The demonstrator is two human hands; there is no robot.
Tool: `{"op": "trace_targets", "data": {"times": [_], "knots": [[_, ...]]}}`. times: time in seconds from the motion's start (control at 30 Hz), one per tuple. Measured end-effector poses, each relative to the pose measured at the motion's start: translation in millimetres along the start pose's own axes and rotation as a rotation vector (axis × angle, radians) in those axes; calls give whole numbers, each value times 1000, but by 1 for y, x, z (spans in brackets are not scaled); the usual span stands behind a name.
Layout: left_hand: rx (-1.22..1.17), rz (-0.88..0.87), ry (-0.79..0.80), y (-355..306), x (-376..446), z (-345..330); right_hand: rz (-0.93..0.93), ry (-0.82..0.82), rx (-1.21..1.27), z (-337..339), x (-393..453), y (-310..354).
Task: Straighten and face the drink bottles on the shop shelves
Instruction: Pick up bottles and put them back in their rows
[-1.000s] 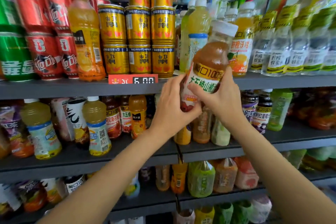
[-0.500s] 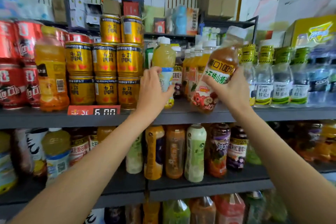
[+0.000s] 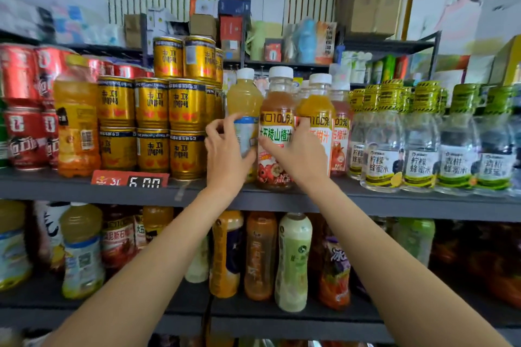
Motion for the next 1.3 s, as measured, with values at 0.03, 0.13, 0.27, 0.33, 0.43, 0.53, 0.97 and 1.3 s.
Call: {"op": "trace_targets", "data": {"times": [0.03,0.13,0.27,0.33,0.43,0.53,0.97,1.3], "knots": [[-9,10,6,0,0,0,5,11,24,1,0,-2],[-37,48,25,2,3,-1,3,73,120,4,-2,-5],[-111,124,59,1,5,-3,-17,138,55,6,-8,-5],[-137,145,68,2,6,-2,-26,108,-16,7,-11,-4],[-113,114,71,4,5,0,-76,54,-182,11,-17,-2],[-59,104,54,5,3,2,-115,-2,-286,13,-24,-1],[-19,66,43,13,7,6,-124,5,-174,4,-19,-5],[-80,61,62,17,4,12,-194,137,-26,-11,-9,-1]]}}
Point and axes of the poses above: each hand's wrist, its own x-axis towards the middle knuckle, its own z-axis out of the back of the hand, y = z × x, the point moved 2 cm from there along x, towards the middle knuckle, and after that the axes turned 14 degrees about z, right-handed, at the moved point
